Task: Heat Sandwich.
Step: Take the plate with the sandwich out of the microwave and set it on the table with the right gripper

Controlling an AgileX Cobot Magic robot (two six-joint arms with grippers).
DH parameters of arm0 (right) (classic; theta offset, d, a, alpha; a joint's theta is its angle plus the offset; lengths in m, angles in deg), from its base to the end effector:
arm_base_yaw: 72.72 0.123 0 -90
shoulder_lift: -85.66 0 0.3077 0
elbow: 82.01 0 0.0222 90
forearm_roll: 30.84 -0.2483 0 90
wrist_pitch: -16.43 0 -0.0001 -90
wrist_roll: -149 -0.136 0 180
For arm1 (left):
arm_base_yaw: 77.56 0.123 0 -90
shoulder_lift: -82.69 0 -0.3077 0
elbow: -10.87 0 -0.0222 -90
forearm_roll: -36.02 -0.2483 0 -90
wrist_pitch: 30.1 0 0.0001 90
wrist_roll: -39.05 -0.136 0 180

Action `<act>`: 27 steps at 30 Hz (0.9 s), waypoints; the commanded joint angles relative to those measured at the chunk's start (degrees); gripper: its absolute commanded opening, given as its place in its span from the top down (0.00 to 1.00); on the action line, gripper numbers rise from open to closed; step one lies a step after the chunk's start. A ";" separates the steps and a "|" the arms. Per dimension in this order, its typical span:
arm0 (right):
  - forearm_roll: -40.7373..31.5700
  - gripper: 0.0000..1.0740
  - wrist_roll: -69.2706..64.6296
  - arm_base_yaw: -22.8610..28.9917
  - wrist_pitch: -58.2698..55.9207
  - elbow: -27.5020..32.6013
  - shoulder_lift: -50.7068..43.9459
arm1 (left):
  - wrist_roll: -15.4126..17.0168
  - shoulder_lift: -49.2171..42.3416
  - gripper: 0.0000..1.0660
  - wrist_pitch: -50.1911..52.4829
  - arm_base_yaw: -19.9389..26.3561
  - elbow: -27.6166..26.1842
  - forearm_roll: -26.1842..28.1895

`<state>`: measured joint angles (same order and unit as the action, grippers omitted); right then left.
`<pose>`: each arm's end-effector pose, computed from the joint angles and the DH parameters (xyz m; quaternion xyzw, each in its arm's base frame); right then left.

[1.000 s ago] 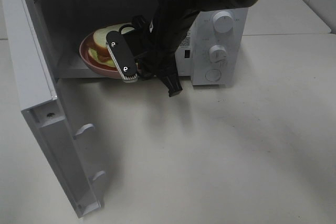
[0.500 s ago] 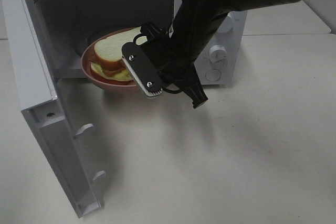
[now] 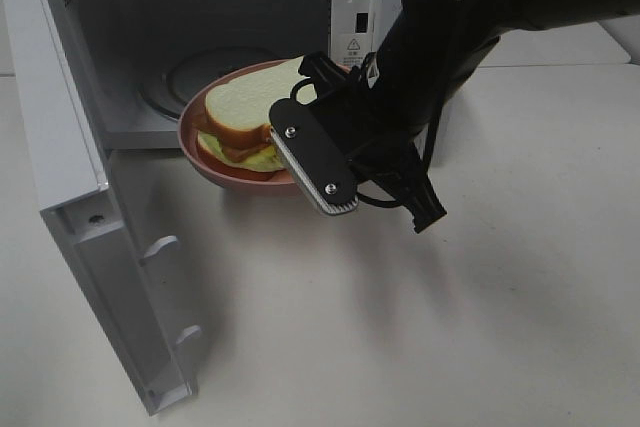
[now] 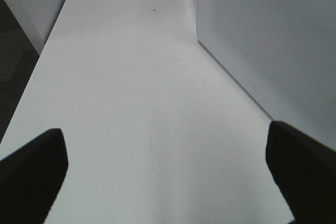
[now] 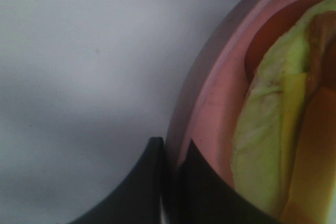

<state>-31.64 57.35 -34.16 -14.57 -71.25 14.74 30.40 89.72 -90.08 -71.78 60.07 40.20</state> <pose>0.3068 0.2459 0.1907 -0.8636 0.4369 -0.1014 0.2304 0.0113 -0.0075 0.2572 0.0224 0.8482 0.0302 0.5284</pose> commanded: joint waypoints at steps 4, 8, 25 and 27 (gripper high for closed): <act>0.06 1.00 -0.52 0.23 1.83 4.58 -5.50 | 0.17 -1.26 0.08 0.52 0.23 0.17 0.11; 0.06 1.00 -0.69 0.23 2.18 7.56 -7.56 | 0.17 -1.26 0.08 0.52 0.23 0.17 0.11; 0.23 1.00 -3.90 0.23 2.92 20.17 -20.00 | 0.17 -1.26 0.08 0.52 0.23 0.17 0.11; 0.23 1.00 -4.01 0.23 2.98 20.80 -20.91 | 0.17 -1.26 0.08 0.52 0.23 0.17 0.11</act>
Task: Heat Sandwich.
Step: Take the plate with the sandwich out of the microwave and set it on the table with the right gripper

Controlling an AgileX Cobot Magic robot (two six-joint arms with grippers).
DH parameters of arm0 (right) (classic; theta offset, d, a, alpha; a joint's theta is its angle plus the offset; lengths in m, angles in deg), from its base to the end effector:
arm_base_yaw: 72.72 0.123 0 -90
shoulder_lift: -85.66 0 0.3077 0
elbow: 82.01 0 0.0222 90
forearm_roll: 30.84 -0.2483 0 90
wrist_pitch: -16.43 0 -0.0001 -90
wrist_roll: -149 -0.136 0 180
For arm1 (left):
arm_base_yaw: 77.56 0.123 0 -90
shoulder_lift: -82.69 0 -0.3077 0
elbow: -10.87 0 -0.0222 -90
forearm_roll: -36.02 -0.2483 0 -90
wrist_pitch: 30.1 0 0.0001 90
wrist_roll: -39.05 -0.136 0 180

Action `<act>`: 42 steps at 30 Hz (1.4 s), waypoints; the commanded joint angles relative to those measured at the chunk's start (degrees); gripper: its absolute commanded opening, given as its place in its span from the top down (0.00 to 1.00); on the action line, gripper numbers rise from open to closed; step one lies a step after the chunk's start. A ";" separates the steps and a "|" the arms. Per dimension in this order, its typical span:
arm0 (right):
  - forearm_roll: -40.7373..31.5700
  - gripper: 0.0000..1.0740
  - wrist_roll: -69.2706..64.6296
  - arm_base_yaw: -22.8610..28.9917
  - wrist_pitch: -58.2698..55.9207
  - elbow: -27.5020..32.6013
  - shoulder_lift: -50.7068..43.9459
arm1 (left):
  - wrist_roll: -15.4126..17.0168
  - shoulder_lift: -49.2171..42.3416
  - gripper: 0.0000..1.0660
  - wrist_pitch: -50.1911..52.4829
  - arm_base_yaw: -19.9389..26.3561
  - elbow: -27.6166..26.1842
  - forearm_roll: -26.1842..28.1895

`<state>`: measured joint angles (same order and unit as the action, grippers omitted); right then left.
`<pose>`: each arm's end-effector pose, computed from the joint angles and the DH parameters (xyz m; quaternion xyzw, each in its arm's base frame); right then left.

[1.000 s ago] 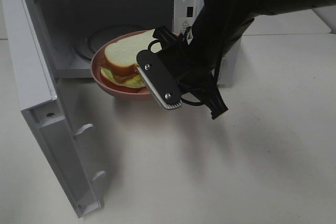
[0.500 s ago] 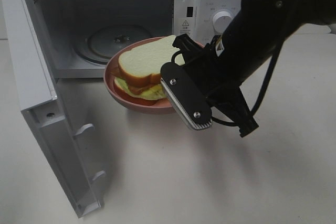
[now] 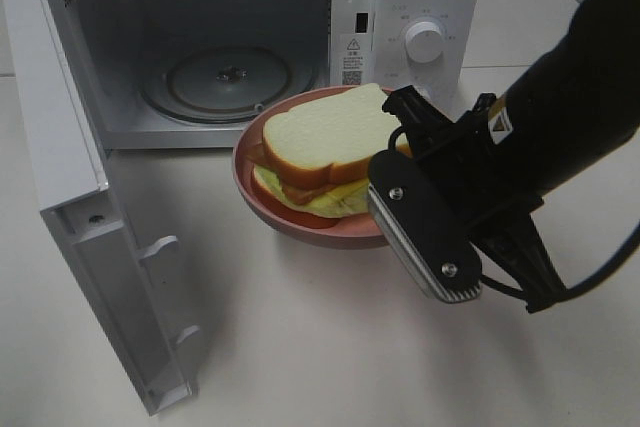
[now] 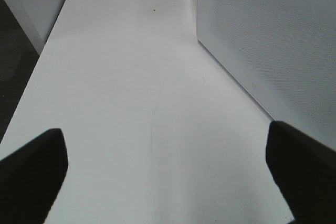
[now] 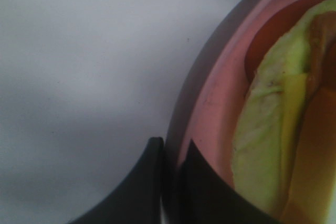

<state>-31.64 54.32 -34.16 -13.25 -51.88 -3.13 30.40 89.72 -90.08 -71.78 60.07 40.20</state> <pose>0.2308 0.1852 0.2014 -0.8520 0.4598 -0.0948 0.2316 0.0113 -0.0075 0.2572 0.0224 0.8482 0.0302 0.5284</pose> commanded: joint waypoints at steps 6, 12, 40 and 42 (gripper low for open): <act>0.34 1.00 -2.92 0.23 1.78 5.90 -8.82 | 0.17 -1.26 0.08 0.52 0.23 0.17 0.11; 0.34 1.00 -3.44 0.23 0.57 8.54 -13.35 | 0.17 -1.26 0.08 0.52 0.23 0.17 0.11; 19.71 1.00 -34.49 0.23 -2.46 13.06 -20.57 | 0.17 -1.26 0.08 0.52 0.23 0.17 0.11; 20.45 1.00 -36.44 0.23 -2.52 13.06 -20.57 | 0.17 -1.26 0.08 0.52 0.23 0.17 0.11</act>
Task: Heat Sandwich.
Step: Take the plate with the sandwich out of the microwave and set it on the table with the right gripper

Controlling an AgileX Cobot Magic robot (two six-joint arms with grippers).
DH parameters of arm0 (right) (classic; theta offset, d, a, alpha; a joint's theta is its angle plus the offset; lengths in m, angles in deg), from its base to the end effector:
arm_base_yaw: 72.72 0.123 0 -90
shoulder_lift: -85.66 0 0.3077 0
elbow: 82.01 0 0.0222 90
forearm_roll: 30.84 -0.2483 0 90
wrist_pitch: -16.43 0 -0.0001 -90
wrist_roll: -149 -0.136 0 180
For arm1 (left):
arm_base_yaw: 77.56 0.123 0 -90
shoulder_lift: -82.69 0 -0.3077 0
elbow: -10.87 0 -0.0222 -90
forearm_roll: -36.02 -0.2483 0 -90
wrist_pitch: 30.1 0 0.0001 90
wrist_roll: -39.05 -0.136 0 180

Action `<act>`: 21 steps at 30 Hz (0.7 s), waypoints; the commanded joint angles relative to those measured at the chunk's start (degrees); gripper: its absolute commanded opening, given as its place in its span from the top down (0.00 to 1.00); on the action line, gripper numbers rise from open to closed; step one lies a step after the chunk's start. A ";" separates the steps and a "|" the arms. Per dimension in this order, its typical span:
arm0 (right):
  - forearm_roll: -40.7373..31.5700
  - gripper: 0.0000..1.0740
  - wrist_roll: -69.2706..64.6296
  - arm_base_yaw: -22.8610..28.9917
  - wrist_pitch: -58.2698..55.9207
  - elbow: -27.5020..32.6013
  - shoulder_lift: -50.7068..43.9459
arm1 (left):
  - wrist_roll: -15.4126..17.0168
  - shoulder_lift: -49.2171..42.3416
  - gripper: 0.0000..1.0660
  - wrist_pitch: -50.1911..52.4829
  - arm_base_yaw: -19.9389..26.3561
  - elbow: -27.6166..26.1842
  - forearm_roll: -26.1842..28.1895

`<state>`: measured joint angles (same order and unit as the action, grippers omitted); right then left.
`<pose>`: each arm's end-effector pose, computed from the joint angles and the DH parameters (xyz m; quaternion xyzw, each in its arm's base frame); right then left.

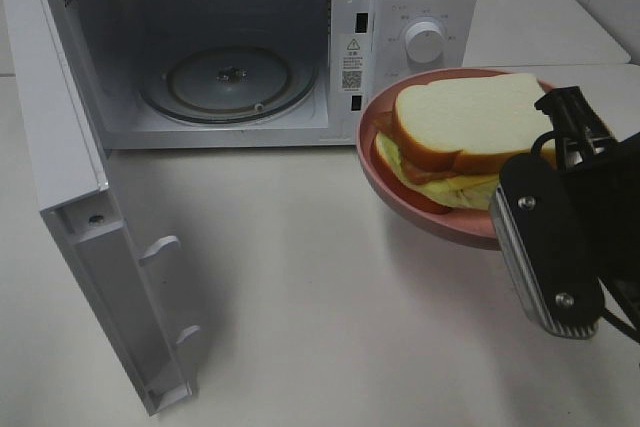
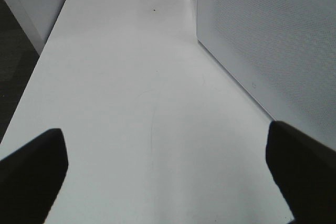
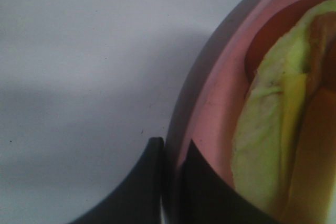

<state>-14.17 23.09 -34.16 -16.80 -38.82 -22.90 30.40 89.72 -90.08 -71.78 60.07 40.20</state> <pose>0.1780 0.1145 0.2190 -0.7529 0.5882 -0.1459 0.2565 0.0113 -0.0075 0.2572 0.0224 0.8482 0.0302 0.5284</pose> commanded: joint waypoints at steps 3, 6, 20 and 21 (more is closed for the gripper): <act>5.90 1.00 -12.09 0.23 0.86 0.00 -0.80 | 0.17 -1.26 0.08 0.52 0.23 0.17 0.11; 7.39 1.00 -15.30 0.23 0.80 0.00 -0.80 | 0.17 -1.26 0.08 0.52 0.23 0.17 0.11; 15.76 1.00 -35.29 0.23 -6.59 -0.06 -0.80 | 0.17 -1.26 0.08 0.52 0.23 0.17 0.11; 16.16 1.00 -36.50 0.23 -7.16 -0.06 -0.80 | 0.17 -1.26 0.08 0.52 0.23 0.17 0.11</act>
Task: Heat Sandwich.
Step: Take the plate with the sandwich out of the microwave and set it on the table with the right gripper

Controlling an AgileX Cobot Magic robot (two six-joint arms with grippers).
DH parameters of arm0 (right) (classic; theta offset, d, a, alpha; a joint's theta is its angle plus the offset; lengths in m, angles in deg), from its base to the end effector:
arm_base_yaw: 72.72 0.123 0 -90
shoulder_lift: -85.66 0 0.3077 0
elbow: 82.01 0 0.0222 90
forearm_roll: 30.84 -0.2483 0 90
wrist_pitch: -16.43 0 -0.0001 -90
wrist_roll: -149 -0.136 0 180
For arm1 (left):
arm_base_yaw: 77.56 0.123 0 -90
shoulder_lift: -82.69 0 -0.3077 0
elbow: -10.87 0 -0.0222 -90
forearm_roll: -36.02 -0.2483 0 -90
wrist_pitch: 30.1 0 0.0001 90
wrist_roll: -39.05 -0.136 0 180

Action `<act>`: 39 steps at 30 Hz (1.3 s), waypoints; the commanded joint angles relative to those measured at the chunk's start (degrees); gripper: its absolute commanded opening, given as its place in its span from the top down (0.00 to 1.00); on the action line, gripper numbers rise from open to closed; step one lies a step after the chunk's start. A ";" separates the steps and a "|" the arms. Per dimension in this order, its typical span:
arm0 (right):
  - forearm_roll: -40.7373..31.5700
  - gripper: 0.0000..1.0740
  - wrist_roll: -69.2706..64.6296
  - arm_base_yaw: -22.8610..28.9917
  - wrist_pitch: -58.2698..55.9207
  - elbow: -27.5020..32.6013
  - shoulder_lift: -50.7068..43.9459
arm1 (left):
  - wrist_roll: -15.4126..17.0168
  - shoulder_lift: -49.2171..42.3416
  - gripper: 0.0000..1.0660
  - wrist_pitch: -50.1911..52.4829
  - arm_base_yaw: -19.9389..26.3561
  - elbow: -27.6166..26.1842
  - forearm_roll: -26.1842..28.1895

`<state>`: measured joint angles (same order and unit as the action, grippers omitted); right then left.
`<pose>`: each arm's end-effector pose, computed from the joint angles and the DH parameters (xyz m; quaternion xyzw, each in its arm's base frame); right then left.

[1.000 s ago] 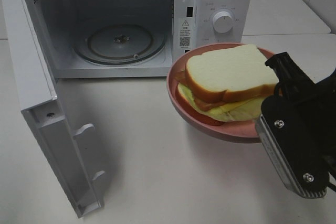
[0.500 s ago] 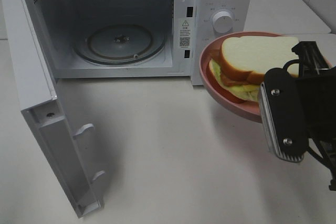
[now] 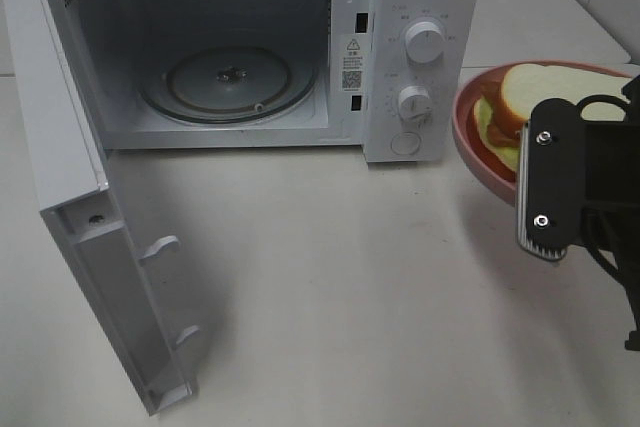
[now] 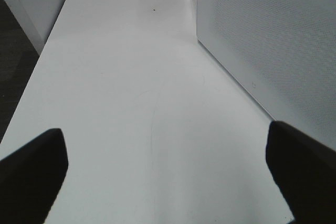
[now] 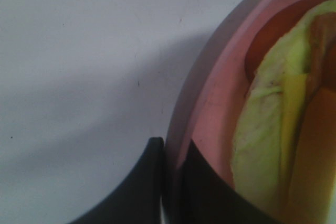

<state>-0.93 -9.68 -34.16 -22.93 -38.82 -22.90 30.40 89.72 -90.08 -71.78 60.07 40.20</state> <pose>0.1843 0.0919 0.2196 -0.6064 0.7371 -0.1695 0.2456 0.0113 -0.0075 0.2572 0.0224 0.8482 0.0302 0.5284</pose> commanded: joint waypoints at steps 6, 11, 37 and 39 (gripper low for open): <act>4.41 1.00 -8.88 0.23 -4.07 -0.06 -0.80 | 0.17 -1.26 0.08 0.52 0.23 0.17 0.11; 4.53 1.00 -13.18 0.23 -6.02 -0.06 -0.80 | 0.17 -1.26 0.08 0.52 0.23 0.17 0.11; 12.32 1.00 -36.73 0.06 -10.66 -5.50 10.08 | 0.17 -1.26 0.08 0.52 0.23 0.17 0.11; 12.66 1.00 -37.36 0.06 -10.60 -5.90 11.00 | 0.17 -1.26 0.08 0.52 0.23 0.17 0.11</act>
<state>9.15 -45.38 -34.16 -33.36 -43.63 -13.10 30.40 89.72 -90.08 -71.78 60.07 40.20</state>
